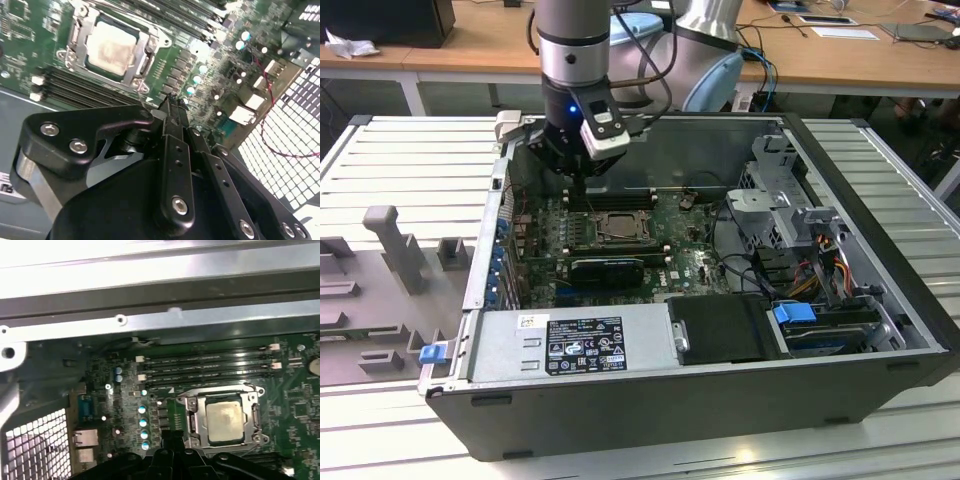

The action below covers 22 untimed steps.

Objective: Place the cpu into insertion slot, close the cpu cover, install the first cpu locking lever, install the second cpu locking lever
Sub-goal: 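Install the first cpu locking lever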

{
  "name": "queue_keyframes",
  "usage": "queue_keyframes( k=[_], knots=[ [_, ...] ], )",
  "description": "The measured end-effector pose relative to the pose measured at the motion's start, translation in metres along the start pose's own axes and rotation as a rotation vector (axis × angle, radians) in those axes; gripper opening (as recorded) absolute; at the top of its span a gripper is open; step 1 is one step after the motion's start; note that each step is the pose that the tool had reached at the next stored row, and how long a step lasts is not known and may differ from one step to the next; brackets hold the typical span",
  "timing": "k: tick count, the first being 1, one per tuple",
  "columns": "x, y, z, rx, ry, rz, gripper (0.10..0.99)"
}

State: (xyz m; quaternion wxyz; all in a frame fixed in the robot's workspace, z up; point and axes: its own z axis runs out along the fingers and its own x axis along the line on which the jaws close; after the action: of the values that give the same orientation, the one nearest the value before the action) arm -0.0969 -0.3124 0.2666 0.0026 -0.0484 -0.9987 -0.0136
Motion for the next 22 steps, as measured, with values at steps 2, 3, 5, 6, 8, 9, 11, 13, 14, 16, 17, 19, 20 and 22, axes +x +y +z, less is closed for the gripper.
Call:
queue_keyframes(
  k=[2,3,5,6,8,9,11,13,14,16,17,19,20,22],
  knots=[
    [0.0025,0.0013,0.0018,-0.001,0.0002,-0.005,0.106],
    [0.0031,0.0016,0.0026,-0.003,0.0003,-0.01,0.106],
    [0.0035,0.0019,0.0042,-0.004,0.0011,-0.029,0.106],
    [0.0037,0.0022,0.0049,-0.005,0.0016,-0.041,0.106],
    [0.0054,0.0027,0.0058,-0.006,0.0021,-0.056,0.106],
    [0.0065,0.003,0.0059,-0.006,0.0023,-0.059,0.106],
    [0.0094,0.0041,0.0065,-0.007,0.0023,-0.065,0.106],
    [0.0133,0.0076,0.0076,-0.007,0.0027,-0.075,0.106],
    [0.0138,0.0092,0.0079,-0.007,0.0028,-0.077,0.106],
    [0.0146,0.0134,0.0087,-0.007,0.003,-0.081,0.106],
    [0.0148,0.015,0.0089,-0.007,0.0029,-0.083,0.106],
    [0.0154,0.0199,0.0096,-0.007,0.0032,-0.086,0.106],
    [0.0156,0.022,0.0098,-0.007,0.0031,-0.088,0.106],
    [0.0158,0.0276,0.0102,-0.007,0.0035,-0.093,0.106]
  ],
)
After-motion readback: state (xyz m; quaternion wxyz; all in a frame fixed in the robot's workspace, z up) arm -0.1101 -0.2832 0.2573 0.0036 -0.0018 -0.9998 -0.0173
